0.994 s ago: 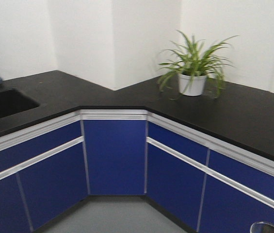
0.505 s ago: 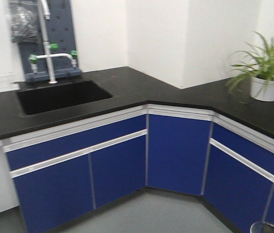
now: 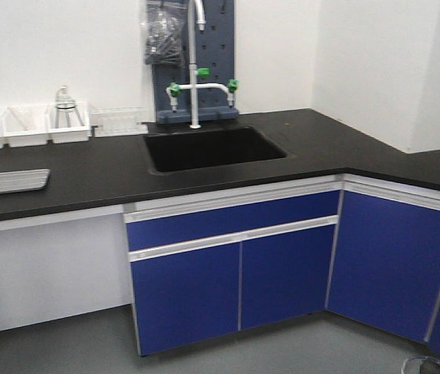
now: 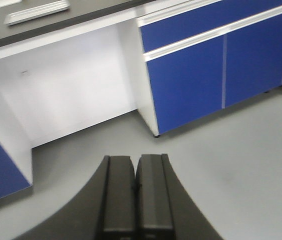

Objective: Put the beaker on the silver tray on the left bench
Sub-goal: 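Drive the base to the bench with the silver tray, holding the beaker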

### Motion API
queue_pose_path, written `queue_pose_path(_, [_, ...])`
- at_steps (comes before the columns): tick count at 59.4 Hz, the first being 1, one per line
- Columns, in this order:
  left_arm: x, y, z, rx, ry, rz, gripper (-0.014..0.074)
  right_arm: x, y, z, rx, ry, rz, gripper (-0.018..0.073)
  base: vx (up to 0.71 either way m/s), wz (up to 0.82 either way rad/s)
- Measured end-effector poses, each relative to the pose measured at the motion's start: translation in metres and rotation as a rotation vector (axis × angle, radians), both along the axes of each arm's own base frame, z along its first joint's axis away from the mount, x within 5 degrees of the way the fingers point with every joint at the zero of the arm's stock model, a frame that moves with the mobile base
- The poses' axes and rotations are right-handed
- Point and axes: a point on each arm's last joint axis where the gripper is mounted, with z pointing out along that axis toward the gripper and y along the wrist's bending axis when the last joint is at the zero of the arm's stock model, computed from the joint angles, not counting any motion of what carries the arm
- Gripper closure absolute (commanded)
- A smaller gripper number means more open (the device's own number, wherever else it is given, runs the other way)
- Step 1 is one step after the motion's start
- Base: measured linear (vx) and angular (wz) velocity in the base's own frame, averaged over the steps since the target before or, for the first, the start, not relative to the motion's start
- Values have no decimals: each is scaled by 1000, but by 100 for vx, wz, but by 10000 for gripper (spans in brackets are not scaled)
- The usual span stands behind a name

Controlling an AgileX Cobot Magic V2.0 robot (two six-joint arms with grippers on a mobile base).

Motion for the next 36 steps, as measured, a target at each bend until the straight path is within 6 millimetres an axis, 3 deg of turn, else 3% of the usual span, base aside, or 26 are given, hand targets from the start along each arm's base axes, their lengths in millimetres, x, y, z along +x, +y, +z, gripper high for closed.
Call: queue_pose_path(36, [0, 0, 0, 0, 0, 0, 595, 0, 0, 0, 0, 0, 0, 570, 13, 39])
